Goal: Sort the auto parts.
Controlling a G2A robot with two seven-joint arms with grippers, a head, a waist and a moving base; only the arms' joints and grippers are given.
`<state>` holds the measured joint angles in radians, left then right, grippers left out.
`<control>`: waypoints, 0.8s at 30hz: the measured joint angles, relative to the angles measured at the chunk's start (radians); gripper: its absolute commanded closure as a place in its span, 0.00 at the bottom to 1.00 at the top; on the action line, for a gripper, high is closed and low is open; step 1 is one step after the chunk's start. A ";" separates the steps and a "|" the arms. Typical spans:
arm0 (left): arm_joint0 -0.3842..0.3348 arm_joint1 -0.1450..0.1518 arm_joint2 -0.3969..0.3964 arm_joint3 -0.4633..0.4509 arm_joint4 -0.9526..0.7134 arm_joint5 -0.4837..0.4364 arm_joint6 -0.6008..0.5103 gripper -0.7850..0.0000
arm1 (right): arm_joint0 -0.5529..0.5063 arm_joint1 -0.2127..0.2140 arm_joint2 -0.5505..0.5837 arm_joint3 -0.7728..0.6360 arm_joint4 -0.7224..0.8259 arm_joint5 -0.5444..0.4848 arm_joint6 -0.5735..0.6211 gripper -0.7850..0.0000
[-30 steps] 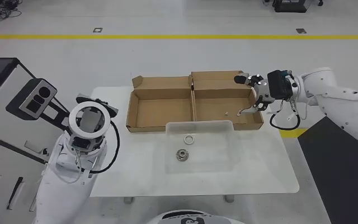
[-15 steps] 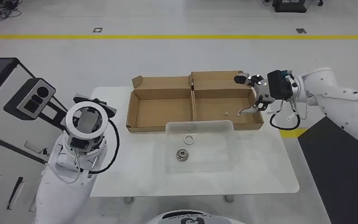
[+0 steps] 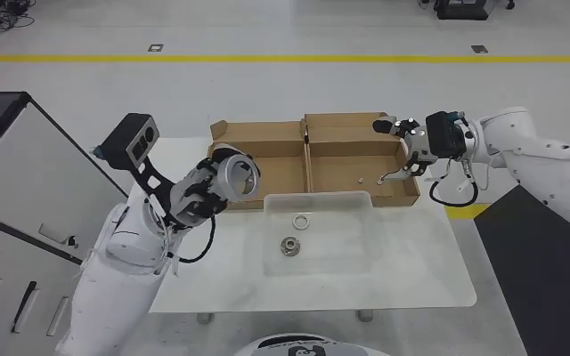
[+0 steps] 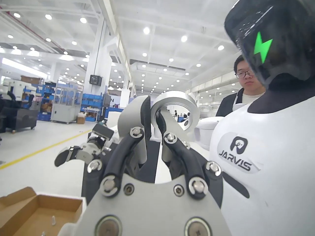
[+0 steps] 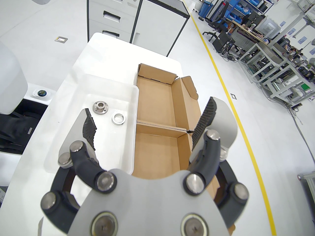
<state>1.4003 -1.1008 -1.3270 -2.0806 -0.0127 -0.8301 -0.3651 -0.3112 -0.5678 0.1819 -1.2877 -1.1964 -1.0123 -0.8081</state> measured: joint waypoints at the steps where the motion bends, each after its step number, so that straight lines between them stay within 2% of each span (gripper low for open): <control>1: -0.014 0.000 0.007 0.013 0.003 0.012 -0.014 1.00 | 0.000 0.000 0.000 0.000 0.000 0.000 0.000 0.00; 5: -0.097 -0.003 0.045 0.084 0.018 0.058 -0.078 1.00 | 0.000 0.000 0.000 0.000 0.000 0.000 0.000 0.00; 15: -0.362 -0.018 0.159 0.356 0.121 0.173 -0.246 1.00 | 0.000 0.000 0.000 0.000 0.000 0.000 0.000 0.00; 19: -0.417 -0.024 0.207 0.420 0.216 0.191 -0.285 1.00 | 0.000 0.000 0.000 0.000 0.000 0.000 0.000 0.00; 24: -0.443 -0.033 0.273 0.487 0.340 0.223 -0.309 1.00 | 0.000 0.000 0.000 0.000 0.000 0.000 0.000 0.00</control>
<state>0.9575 -1.1335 -1.0539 -1.5938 0.3277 -0.6073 -0.6746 -0.3112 -0.5678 0.1819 -1.2877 -1.1964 -1.0123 -0.8081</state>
